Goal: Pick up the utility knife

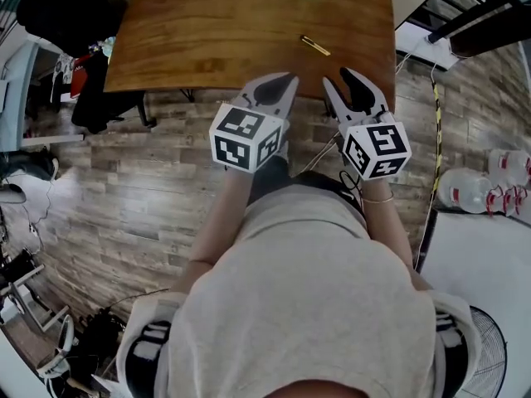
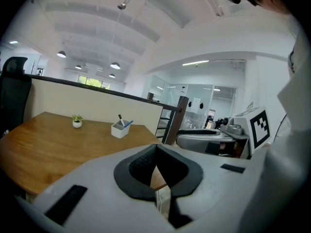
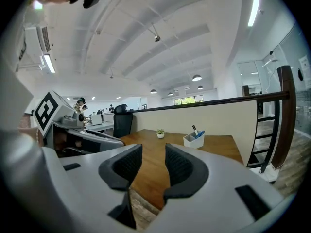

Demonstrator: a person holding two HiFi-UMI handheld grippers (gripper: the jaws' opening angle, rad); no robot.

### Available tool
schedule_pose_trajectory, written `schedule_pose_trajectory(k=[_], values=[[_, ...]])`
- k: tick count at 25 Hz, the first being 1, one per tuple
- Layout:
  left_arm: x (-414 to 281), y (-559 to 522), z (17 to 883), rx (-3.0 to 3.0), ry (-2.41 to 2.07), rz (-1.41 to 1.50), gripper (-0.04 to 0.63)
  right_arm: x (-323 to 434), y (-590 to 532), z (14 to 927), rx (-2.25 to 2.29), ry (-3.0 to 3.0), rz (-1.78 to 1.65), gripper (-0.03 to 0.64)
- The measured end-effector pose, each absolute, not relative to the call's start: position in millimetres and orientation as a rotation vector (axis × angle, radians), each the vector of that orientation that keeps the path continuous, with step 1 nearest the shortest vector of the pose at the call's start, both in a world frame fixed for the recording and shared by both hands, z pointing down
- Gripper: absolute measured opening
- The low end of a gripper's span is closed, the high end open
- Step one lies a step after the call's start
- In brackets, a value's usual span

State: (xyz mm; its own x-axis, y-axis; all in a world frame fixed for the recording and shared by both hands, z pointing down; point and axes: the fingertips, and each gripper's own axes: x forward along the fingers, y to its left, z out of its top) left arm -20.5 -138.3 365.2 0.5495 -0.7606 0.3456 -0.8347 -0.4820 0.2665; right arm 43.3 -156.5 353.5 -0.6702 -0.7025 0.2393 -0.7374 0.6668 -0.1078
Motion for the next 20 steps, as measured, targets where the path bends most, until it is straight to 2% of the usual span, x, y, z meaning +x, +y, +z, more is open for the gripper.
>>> schedule_pose_trajectory(k=[9,20], values=[[-50.8,-197.2,371.3,2.42,-1.21,0.266,0.012,10.1,-207.4,353.9,1.239,-2.666,0.299,0.158],[-52.7,-219.6,379.7,2.411,-1.17,0.252,0.012,10.2,-226.9,360.3,1.261,-2.621,0.31,0.156]])
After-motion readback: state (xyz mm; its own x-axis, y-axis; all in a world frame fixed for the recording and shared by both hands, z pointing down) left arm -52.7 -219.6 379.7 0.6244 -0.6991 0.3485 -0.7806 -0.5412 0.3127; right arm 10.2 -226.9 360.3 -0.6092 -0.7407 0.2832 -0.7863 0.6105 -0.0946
